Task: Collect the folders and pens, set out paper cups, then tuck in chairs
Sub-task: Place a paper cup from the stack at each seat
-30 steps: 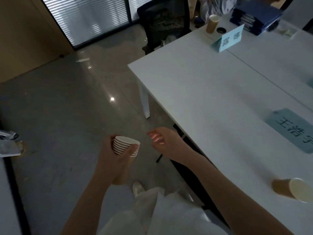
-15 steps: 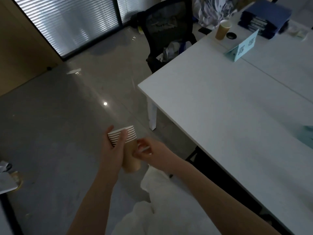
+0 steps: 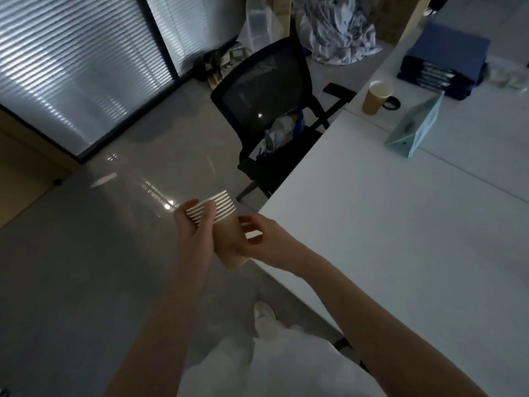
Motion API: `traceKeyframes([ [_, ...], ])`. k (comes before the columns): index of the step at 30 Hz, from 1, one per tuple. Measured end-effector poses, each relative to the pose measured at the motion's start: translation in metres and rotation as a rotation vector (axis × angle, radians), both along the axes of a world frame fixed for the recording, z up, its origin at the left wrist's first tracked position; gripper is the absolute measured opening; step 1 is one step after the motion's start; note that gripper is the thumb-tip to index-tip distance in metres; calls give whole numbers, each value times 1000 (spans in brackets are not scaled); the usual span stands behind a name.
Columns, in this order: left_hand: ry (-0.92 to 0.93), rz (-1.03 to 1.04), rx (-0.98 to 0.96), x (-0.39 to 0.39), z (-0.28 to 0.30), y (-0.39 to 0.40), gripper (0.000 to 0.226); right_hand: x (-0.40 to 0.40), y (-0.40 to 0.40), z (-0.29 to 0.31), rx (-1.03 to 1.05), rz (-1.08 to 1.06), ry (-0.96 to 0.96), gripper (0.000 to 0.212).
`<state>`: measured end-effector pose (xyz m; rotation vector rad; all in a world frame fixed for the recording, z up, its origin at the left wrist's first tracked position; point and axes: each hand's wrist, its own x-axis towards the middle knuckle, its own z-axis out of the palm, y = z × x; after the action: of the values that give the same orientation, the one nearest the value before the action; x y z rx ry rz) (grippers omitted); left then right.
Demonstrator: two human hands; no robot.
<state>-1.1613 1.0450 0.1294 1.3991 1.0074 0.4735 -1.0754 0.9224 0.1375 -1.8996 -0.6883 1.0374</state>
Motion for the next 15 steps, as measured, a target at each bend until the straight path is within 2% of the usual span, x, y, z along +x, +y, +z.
traceKeyframes([
  [6, 47, -172, -95, 89, -14, 39, 46, 61, 20, -14, -20, -187, 7, 56],
  [10, 98, -283, -130, 147, -34, 61, 74, 108, 34, -27, -54, -350, 44, 57],
  [15, 179, -494, -109, 248, -51, 99, 76, 187, 66, -39, -92, -529, 85, 55],
])
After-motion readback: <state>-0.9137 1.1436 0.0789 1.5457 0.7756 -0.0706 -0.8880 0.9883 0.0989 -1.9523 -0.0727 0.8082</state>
